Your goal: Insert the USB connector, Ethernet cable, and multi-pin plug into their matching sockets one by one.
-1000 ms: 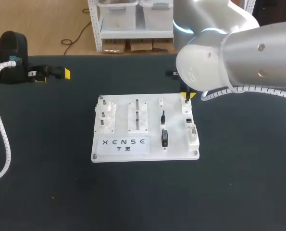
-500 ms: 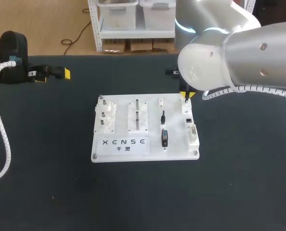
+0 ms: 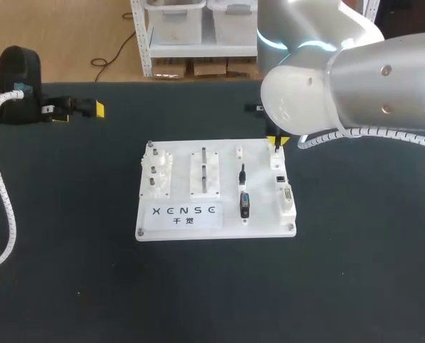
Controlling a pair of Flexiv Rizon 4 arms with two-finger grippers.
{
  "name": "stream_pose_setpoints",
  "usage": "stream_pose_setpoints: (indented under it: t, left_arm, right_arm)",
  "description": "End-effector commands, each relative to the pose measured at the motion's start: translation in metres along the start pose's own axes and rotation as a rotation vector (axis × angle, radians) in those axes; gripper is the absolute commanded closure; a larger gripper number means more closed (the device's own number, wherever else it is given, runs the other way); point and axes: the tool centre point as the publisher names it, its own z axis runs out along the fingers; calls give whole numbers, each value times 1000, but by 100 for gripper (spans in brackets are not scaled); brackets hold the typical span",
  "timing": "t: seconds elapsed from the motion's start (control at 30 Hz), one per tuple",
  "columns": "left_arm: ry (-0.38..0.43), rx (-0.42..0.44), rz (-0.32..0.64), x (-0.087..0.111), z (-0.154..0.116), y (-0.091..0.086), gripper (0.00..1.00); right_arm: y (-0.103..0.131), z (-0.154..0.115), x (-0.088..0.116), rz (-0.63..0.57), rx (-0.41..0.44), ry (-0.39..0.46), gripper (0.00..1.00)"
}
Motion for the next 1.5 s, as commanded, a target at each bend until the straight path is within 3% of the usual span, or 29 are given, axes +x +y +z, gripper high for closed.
stream_pose_setpoints:
  t: [0.03,1.4,1.47,1.5]
  left_arm:
    - [0,0,0,0,0,0,0]
    - [0,0,0,0,0,0,0]
    - [0,0,0,0,0,0,0]
    - [0,0,0,0,0,0,0]
  right_arm:
    - [4,9,-3,-4,-1,2,100]
    - [2,12,-2,-8,9,-12,99]
    - [2,9,-2,-2,10,-18,48]
    - [2,7,-2,2,7,-19,0]
